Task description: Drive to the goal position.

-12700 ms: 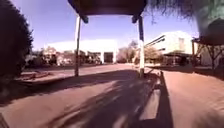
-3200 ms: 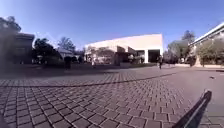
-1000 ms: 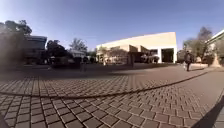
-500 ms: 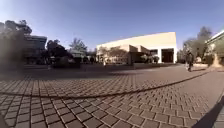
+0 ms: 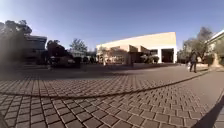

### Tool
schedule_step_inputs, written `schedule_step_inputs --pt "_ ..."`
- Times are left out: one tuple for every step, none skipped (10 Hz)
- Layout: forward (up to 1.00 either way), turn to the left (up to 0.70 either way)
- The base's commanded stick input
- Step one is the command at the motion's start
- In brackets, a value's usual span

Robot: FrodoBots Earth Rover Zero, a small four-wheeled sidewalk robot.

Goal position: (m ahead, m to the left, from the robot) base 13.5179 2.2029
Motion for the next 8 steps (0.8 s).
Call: schedule_step_inputs --pt "-0.75 0.0" --pt "-0.53 0.0" --pt "0.34 0.0" --pt "0.85 0.0" --pt "0.85 0.0" --pt "0.85 0.0" --pt "0.85 0.0" --pt "0.85 0.0"
